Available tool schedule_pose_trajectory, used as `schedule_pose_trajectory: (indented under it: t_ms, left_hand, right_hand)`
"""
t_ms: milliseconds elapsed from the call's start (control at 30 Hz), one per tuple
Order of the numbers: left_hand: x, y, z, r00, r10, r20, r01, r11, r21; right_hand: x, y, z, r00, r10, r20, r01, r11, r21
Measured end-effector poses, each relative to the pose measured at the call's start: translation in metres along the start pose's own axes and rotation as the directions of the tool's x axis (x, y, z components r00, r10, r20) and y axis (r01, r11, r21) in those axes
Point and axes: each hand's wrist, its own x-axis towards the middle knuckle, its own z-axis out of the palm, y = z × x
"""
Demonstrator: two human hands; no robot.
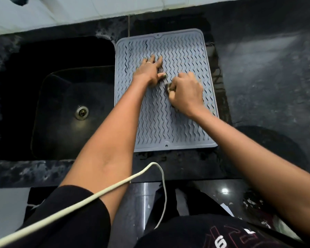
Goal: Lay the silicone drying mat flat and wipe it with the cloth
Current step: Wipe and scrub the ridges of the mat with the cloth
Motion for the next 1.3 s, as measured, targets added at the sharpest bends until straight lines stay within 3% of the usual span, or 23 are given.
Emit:
schedule_pose_trajectory:
  t_ms: [133,200,267,333,433,533,767,967,1067,1167,1300]
  left_hand:
    - [-0.007,0.006,-0.006,1.0,-0.007,0.013,0.007,1.0,-0.011]
    - [-0.011,0.009,-0.009,1.0,-0.003,0.016,0.003,1.0,0.001]
    - [-0.017,0.006,-0.006,1.0,0.001,0.03,0.0,1.0,-0.023]
    - [-0.026,0.0,0.004,0.999,-0.001,0.037,0.003,0.999,-0.05]
    - [-0.034,-0.002,0.014,1.0,0.002,0.006,-0.002,0.997,-0.078]
    - [-0.035,-0.004,0.015,1.0,-0.021,-0.018,0.018,0.99,-0.138]
    - [-0.037,-0.001,0.014,0.999,-0.041,-0.026,0.036,0.982,-0.184]
    - [-0.046,0.001,0.017,0.998,-0.035,-0.053,0.027,0.989,-0.145]
    - [-0.058,0.003,0.033,0.996,-0.013,-0.09,0.01,0.999,-0.042]
    - [-0.07,0.004,0.048,0.993,-0.011,-0.119,0.008,1.0,-0.024]
    - [-0.082,0.0,0.056,0.994,-0.018,-0.105,0.016,1.0,-0.019]
  right_hand:
    - [-0.025,-0.003,-0.013,0.995,-0.02,0.097,0.018,1.0,0.022]
    - [-0.012,-0.002,-0.021,0.986,0.107,0.131,-0.13,0.976,0.177]
    - [0.013,0.0,-0.025,0.979,0.203,0.011,-0.197,0.933,0.3]
    - [0.042,0.004,-0.019,0.981,0.179,-0.074,-0.152,0.948,0.281]
    - [0.064,0.01,-0.003,0.993,0.074,0.092,-0.08,0.995,0.064]
    - [0.06,0.009,0.015,0.999,0.006,0.044,-0.001,0.993,-0.121]
    - [-0.026,0.01,0.014,0.988,-0.079,-0.131,0.079,0.997,-0.003]
    - [-0.105,0.006,-0.003,0.99,-0.103,-0.101,0.111,0.991,0.074]
    - [-0.099,0.008,-0.013,0.999,-0.017,-0.043,0.026,0.971,0.238]
    - [-0.056,0.005,-0.013,0.992,0.086,-0.095,-0.051,0.944,0.327]
    - [-0.002,0.0,0.002,0.998,0.057,0.04,-0.061,0.992,0.114]
